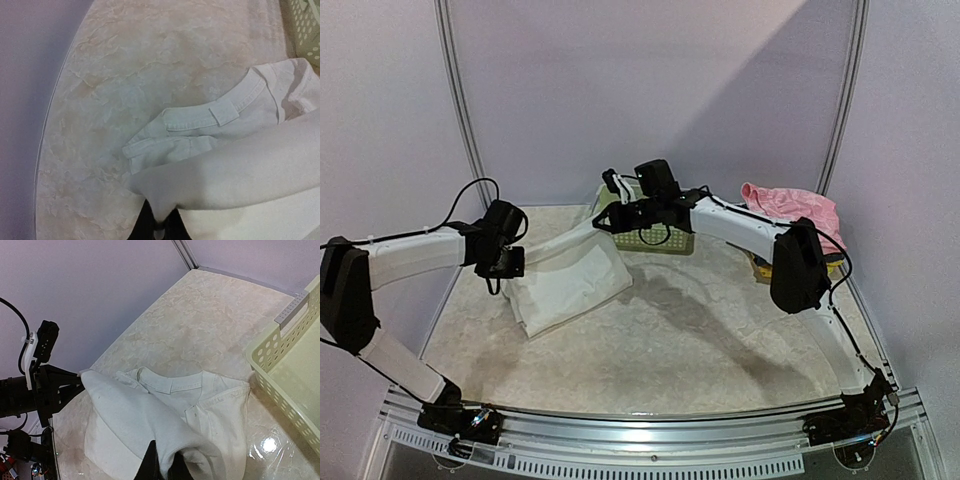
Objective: Fold and stack the mixed laundry pile
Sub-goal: Fold the 2/3-rectangle-folded T-shirt at the center of the board.
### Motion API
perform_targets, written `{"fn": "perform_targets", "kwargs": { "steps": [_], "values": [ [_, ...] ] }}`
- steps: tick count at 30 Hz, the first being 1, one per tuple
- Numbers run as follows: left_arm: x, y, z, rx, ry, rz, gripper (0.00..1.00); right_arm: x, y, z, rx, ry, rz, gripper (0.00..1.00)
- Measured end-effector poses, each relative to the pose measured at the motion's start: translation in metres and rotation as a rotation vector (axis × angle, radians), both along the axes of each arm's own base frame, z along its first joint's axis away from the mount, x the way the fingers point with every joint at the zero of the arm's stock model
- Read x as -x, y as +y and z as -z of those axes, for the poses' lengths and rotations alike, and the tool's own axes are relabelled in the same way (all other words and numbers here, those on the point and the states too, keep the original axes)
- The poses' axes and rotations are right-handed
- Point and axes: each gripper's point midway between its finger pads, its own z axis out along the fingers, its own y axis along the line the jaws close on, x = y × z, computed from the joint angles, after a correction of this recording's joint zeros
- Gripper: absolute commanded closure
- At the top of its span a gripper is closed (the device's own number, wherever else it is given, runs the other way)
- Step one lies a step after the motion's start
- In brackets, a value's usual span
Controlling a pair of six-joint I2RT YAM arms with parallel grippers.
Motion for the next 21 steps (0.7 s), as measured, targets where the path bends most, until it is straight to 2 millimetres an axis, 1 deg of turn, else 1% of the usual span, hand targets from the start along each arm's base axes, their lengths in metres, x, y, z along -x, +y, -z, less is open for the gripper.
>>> {"fn": "perform_targets", "kwargs": {
  "steps": [1,3,7,9,16,17,21],
  "values": [
    [-0.002,0.001,0.001,0.003,0.002,-0.004,1.00,-0.001,0.000,0.001,-0.004,0.002,0.001,0.95],
    [-0.005,0.002,0.003,0.006,0.006,-0.009,1.00,-0.002,0.001,0.003,-0.010,0.003,0.002,0.89],
    [-0.006,0.005,0.008,0.004,0.018,-0.019,1.00,-0.004,0.003,0.000,-0.029,0.001,0.003,0.68],
    [-0.007,0.009,0.014,-0.002,0.034,-0.029,1.00,-0.006,0.002,-0.003,-0.038,-0.004,0.004,0.62],
    [-0.018,0.023,0.039,-0.024,0.104,-0.077,1.00,-0.017,-0.009,-0.002,-0.039,0.005,0.022,0.57],
    [-0.018,0.024,0.041,-0.024,0.108,-0.082,0.98,-0.017,-0.010,-0.002,-0.037,0.006,0.022,0.56],
    [-0.024,0.032,0.041,-0.016,0.107,-0.112,0.82,-0.010,-0.021,0.007,0.001,0.034,0.018,0.54]
  ]
}}
